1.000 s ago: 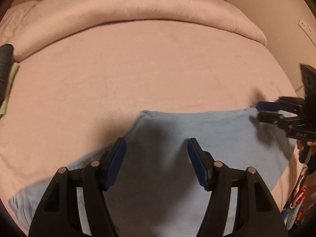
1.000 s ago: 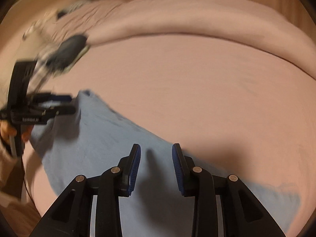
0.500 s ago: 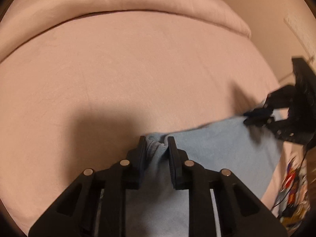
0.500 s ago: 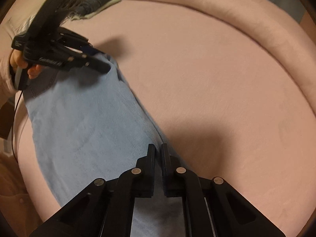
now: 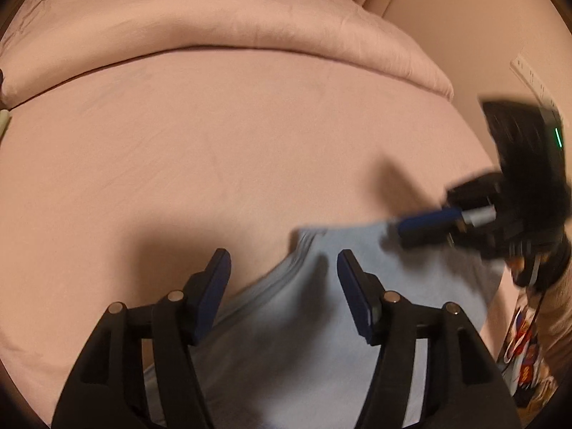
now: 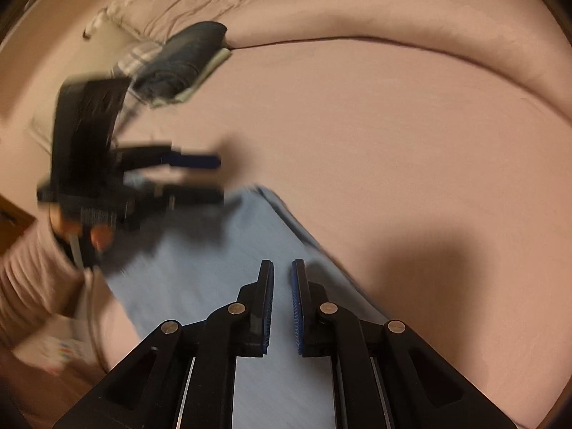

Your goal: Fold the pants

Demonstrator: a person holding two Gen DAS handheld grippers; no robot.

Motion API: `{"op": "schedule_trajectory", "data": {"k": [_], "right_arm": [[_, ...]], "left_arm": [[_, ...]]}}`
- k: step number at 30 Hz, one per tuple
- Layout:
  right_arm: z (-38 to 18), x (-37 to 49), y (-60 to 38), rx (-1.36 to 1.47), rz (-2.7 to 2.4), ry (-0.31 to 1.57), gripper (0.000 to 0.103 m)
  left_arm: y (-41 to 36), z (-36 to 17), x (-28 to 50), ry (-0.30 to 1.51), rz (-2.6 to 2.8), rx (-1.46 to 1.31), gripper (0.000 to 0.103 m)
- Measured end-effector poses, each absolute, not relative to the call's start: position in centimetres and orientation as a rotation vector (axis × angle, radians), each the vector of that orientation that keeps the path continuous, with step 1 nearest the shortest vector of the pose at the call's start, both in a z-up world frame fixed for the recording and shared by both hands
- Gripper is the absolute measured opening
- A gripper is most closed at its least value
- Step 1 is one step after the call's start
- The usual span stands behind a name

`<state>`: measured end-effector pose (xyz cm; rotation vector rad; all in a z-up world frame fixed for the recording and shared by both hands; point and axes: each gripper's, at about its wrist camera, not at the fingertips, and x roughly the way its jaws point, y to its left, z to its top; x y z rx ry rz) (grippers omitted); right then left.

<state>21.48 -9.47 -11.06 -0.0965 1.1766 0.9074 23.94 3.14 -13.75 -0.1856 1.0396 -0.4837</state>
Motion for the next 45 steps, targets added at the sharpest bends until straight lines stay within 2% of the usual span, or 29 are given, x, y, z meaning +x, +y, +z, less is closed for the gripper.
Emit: {"op": "schedule_trajectory", "data": {"k": [2, 4, 9, 15, 17, 19, 24, 25, 29, 34, 41, 45], "right_arm": [[-11.4, 22.6, -7.8, -0.034, 0.916, 1.192, 0.013], [-12.2, 23.7, -6.1, 0.032, 0.929, 1.218, 0.032], [-12.6, 24.8, -3.5, 0.051, 0.978, 1.313, 0.033], [-11.4, 25.1, -3.3, -0.035, 0.95, 1.29, 0.03], [-11.0, 25.6, -3.6, -0.025, 0.907, 1.246, 0.035], [-11.5, 26.0, -3.3, 0.0, 0.906, 1.279, 0.038], [-13.6, 25.4, -3.7, -0.043, 0.91, 1.367, 0.036], [-13.5, 25.1, -3.8, -0.081, 0.893, 1.348, 0.022], [-12.3, 25.5, -4.3, -0.094, 0.836, 1.259, 0.011], [-13.4, 26.1, -3.6, -0.145, 0.759, 1.253, 0.009], [-8.1, 23.5, -8.8, -0.149, 0.576, 1.005, 0.009], [-6.7, 20.3, -13.5, -0.186, 0.497, 0.947, 0.009]], "left_arm": [[4.0, -14.5, 22.8, 1.062, -0.476, -0.154, 0.062], [4.6, -15.2, 22.0, 1.08, -0.458, -0.128, 0.062], [6.5, -17.3, 21.0, 1.124, -0.416, -0.126, 0.064], [7.8, -17.6, 21.0, 1.122, -0.41, -0.169, 0.064], [8.1, -17.7, 20.8, 1.121, -0.398, -0.166, 0.067], [8.9, -17.7, 20.3, 1.118, -0.396, -0.182, 0.068], [9.9, -17.8, 19.5, 1.105, -0.391, -0.198, 0.068], [9.8, -17.8, 19.5, 1.104, -0.387, -0.191, 0.068], [9.6, -17.7, 19.6, 1.095, -0.383, -0.189, 0.068], [10.2, -17.6, 18.9, 1.091, -0.367, -0.174, 0.069], [8.8, -15.9, 18.0, 1.09, -0.255, -0.148, 0.068], [7.6, -14.6, 16.5, 1.052, -0.213, -0.142, 0.073]]}}
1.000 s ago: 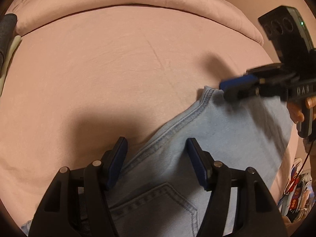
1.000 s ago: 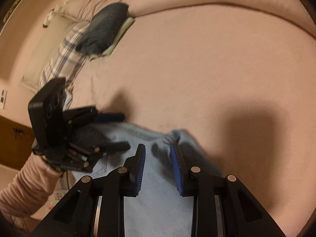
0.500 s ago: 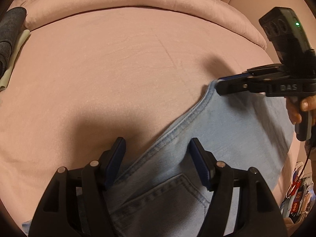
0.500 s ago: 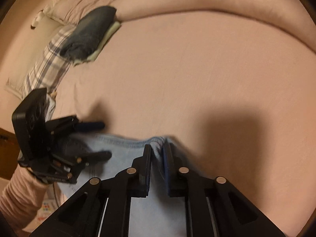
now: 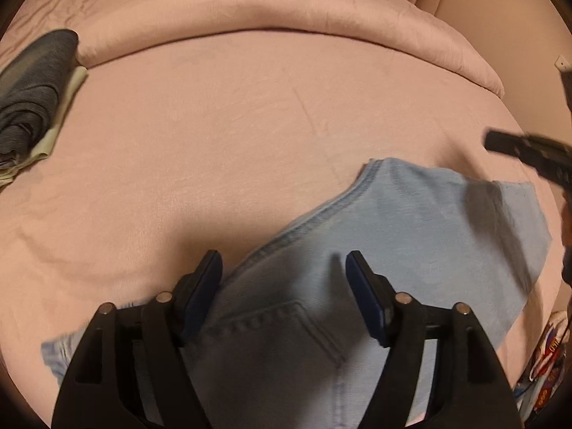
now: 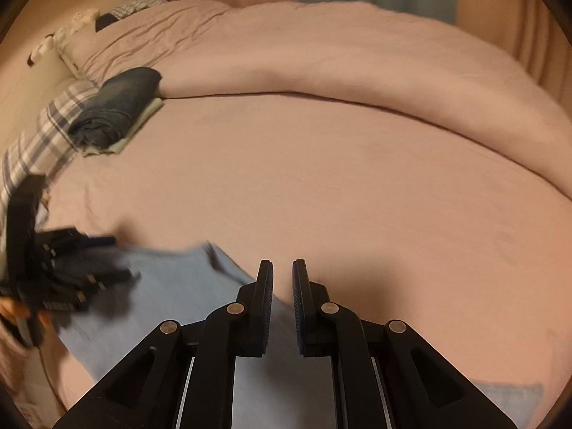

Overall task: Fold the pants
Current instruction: 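Release the jeans with both tools and flatten them on the bed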

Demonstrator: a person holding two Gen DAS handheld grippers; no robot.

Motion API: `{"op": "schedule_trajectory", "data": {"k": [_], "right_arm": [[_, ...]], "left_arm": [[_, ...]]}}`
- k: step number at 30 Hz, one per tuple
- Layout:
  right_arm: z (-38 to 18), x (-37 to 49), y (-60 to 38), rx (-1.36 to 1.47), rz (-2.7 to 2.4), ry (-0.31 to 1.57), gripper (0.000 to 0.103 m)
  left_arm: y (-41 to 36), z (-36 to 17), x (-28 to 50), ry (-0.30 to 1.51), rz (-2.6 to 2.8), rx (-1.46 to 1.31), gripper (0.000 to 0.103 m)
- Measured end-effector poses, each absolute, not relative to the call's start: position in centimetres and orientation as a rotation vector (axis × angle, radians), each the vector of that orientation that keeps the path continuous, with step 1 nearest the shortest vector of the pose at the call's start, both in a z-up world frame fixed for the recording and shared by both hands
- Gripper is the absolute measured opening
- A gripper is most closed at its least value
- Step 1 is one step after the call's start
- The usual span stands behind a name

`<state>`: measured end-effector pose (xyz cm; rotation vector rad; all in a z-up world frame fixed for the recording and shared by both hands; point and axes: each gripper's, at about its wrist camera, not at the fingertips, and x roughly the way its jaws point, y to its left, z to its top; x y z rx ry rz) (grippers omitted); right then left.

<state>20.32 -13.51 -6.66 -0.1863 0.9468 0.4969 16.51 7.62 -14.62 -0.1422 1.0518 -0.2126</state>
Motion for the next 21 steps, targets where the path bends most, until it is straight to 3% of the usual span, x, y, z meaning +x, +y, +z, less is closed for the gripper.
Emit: {"op": "schedule_trajectory", "data": {"k": [3, 7, 21], "right_arm": [[-6.8, 18.2, -16.3, -0.188, 0.452, 0.944, 0.013], [-7.4, 16.0, -19.0, -0.176, 0.403, 0.954, 0.028], [-9.7, 11.7, -24.9, -0.159, 0.303, 0.992, 0.03]], "left_arm": [[6.5, -13.7, 15.7, 1.024, -0.182, -0.144, 0.074], [4.5, -12.7, 15.4, 0.998, -0.188, -0.159, 0.075], [-3.6, -15.5, 13.9, 1.095, -0.309, -0.104, 0.075]]}}
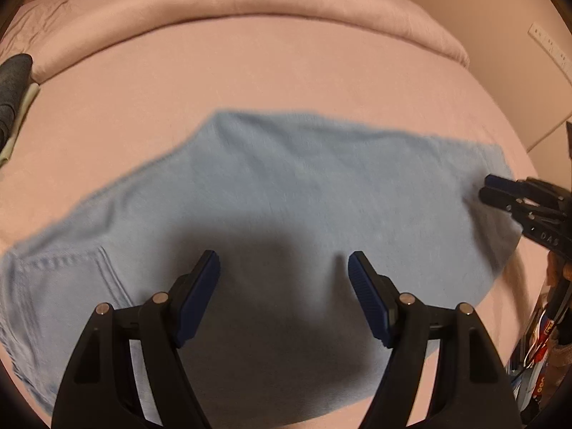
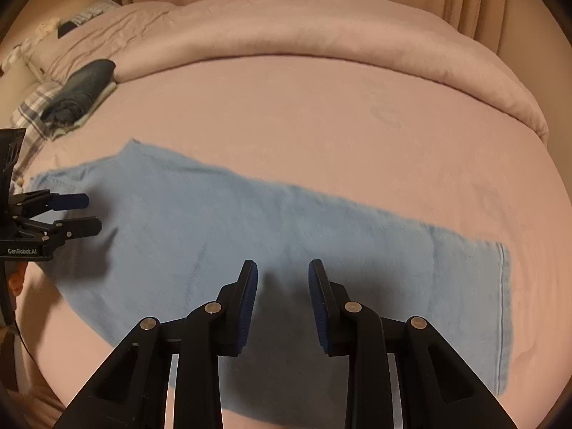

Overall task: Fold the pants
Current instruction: 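Release the jeans with both tools and flatten them on the bed, then grasp the jeans leg hem with the right tool and lift it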

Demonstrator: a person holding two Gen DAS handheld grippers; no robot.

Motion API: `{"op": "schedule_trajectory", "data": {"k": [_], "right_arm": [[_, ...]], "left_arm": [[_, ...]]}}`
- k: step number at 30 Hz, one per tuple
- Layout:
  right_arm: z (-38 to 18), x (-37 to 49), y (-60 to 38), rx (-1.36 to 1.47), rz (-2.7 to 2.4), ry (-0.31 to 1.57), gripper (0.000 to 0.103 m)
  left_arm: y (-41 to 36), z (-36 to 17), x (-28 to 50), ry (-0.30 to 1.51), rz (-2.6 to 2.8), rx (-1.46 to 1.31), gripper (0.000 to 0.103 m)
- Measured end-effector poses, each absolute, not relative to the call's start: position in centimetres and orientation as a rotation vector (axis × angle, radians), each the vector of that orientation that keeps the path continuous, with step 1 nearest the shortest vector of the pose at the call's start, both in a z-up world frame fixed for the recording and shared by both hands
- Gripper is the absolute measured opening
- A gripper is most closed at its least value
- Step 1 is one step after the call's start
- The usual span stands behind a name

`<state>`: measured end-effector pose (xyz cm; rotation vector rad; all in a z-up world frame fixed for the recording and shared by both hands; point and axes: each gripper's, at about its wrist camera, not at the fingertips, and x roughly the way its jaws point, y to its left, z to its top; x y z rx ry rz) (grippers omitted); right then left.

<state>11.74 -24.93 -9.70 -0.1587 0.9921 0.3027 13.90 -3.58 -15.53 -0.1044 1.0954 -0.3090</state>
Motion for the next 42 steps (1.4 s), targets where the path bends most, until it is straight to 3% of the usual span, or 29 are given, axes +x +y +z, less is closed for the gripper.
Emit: {"op": "schedule_trajectory", "data": {"k": [2, 7, 9, 18, 24, 30, 32, 34, 36, 37, 42], "right_arm": [[-10.4, 11.4, -25.3, -0.18, 0.289, 1.007, 0.035], [-12.9, 9.0, -26.5, -0.204, 0.262, 0.999, 0.064], [-13.1, 7.4, -27.1, -0.18, 0.277, 0.978, 0.07], [-10.8, 1.1, -35.3, 0.242, 0.192, 0.826, 0.071], [-12.9, -0.7, -43.0, 0.636, 0.012, 0.803, 0.071], [-13.4, 1.5, -44.4, 0.72, -0.042, 0.753, 0.071], [-13.7, 2.8, -44.8, 0.741, -0.056, 0.739, 0.064], [-13.9, 3.4, -44.9, 0.768, -0.076, 0.726, 0.039], [-14.4, 3.6, -45.3, 0.803, -0.074, 0.715, 0.024], [-14.7, 3.7, -45.3, 0.817, -0.067, 0.708, 0.02], [-12.0, 3.7, -43.1, 0.696, -0.025, 0.644, 0.019]], "left_arm": [[-4.0, -16.4, 13.3, 1.096, -0.293, -0.063, 0.075], [-4.7, -16.8, 12.0, 1.071, -0.279, -0.001, 0.086], [-4.9, -17.0, 11.8, 1.065, -0.267, 0.0, 0.086], [-4.6, -16.9, 8.4, 1.076, -0.228, -0.089, 0.09], [-4.8, -15.9, 7.2, 1.06, -0.311, -0.268, 0.09], [-5.7, -15.4, 7.5, 1.062, -0.401, -0.432, 0.09], [-5.7, -15.5, 7.3, 1.07, -0.413, -0.453, 0.09], [-6.0, -15.6, 7.5, 1.079, -0.416, -0.464, 0.09], [-5.9, -15.7, 7.8, 1.092, -0.428, -0.489, 0.089], [-6.0, -15.8, 8.1, 1.1, -0.433, -0.498, 0.089], [-7.4, -15.0, 9.6, 1.11, -0.537, -0.605, 0.089]]}}
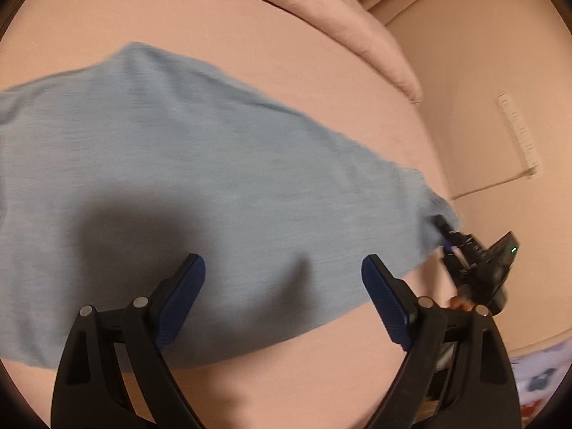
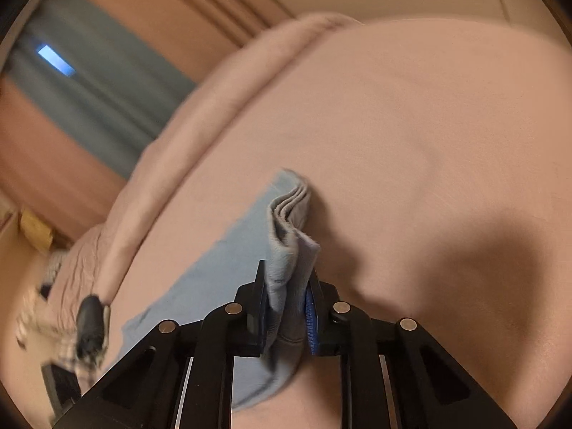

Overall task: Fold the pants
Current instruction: 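Grasp the jeans leg hem with the right tool and lift it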

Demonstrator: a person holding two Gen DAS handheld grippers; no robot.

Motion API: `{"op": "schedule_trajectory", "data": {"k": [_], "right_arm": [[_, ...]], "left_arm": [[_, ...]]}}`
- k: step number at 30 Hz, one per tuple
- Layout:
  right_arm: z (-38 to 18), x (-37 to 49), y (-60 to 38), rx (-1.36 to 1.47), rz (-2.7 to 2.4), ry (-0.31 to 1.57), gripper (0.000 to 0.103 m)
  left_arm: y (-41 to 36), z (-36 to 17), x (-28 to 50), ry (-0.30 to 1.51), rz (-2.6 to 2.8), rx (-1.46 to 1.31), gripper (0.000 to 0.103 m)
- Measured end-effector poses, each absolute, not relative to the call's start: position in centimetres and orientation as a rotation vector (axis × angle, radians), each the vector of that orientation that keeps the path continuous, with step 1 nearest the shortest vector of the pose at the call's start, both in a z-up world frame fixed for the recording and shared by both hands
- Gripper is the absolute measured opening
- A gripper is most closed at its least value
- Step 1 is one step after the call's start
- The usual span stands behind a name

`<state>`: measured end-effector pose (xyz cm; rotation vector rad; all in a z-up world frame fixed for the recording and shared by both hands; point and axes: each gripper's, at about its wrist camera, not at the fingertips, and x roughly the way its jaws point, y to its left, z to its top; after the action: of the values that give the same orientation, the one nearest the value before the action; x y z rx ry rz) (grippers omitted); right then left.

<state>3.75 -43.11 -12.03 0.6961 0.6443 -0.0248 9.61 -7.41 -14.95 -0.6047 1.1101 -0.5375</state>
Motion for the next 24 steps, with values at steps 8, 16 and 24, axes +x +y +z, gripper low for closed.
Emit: {"op": "schedule_trajectory", "data": {"k": [8, 16, 24], "right_arm": [[-8.0, 4.7, -30.9, 0.338, 0.208, 0.618, 0.019], [-9.4, 4.1, -23.4, 0.159, 0.333, 0.671, 0.019], [-10.6, 3.7, -17.8, 0.049, 0.406, 0.707, 0.019]], "left_arm": [[-11.4, -12.0, 11.7, 1.065, -0.776, -0.793, 0.09], [-11.8, -14.6, 14.2, 1.135, -0.765, -0.889, 0.078], [-5.6, -14.6, 12.9, 1.073, -0.606, -0.856, 0.011]]}}
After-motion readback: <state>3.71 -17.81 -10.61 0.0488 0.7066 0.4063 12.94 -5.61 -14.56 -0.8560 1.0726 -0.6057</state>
